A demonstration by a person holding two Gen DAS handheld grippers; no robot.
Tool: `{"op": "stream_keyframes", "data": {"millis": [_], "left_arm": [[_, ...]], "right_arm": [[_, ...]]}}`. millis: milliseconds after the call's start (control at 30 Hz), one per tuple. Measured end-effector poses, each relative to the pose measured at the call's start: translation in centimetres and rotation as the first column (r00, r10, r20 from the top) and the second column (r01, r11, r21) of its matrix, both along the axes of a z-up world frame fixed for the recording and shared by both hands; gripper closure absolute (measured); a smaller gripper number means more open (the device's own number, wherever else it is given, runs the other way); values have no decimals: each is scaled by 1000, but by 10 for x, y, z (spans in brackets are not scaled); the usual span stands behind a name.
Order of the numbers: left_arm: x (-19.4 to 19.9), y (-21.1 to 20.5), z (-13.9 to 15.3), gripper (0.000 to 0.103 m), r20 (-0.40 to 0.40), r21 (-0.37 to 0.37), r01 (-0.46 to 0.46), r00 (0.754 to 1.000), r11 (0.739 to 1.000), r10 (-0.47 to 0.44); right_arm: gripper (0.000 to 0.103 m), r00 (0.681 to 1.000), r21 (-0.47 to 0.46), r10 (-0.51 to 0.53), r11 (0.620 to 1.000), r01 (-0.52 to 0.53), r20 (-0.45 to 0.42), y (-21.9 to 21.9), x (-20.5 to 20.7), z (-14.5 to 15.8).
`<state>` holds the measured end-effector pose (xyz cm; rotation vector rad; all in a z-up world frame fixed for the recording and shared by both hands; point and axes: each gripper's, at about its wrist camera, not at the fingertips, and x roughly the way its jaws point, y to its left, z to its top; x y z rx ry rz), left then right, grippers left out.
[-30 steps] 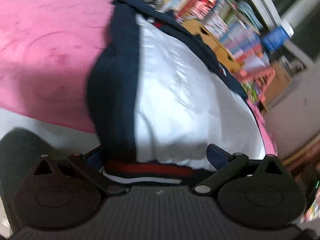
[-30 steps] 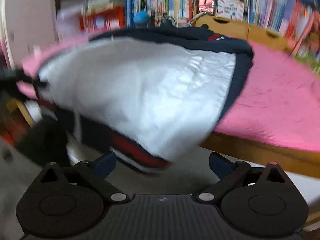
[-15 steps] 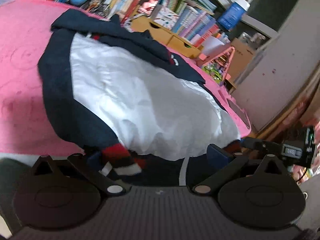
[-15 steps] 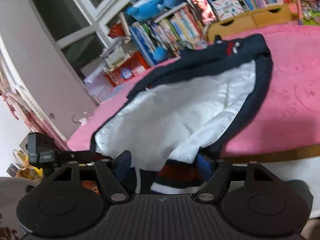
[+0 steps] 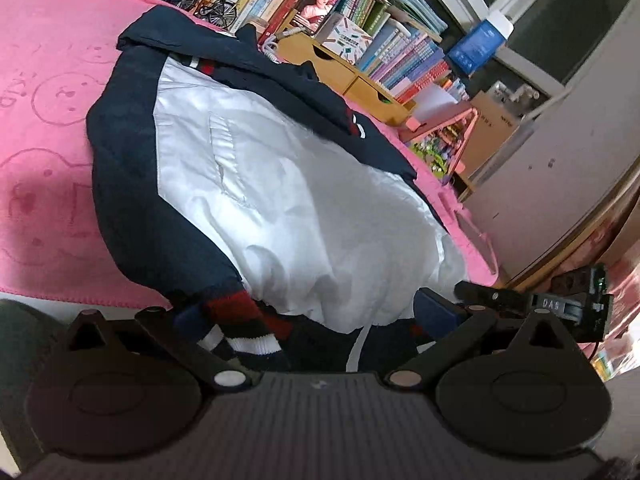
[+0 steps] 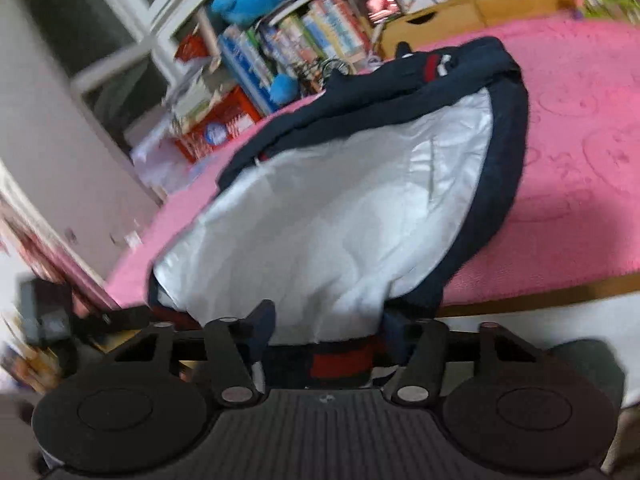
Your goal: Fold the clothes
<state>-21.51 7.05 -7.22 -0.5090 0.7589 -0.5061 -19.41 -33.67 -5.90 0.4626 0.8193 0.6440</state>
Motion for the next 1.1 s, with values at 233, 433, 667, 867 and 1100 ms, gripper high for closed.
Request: {"op": "stream_keyframes", "data": {"millis": [233, 433, 667, 867, 1100], "left_arm": [[3, -6, -19, 0, -62, 105, -30, 997, 994, 36], [-5, 7, 0, 3, -2, 4, -16, 1000, 1000, 16], [-3, 29, 30, 1, 98, -84, -37, 994, 996, 45], [20, 27, 20, 0, 52, -65, -82, 995, 995, 85], [38, 36, 22, 0, 15, -111, -67, 997, 992, 69]], "right_arm": [[56, 979, 35, -100, 994, 108, -175, -17, 21, -28], [72, 969, 128, -103, 983, 134, -227, -22, 18, -19], [72, 978, 377, -69, 916, 141, -197, -33, 62, 16], [72, 980, 65, -151, 985, 160, -131, 4, 128, 13], [1, 910, -383, 212, 921, -65, 355, 72, 57, 38]]}}
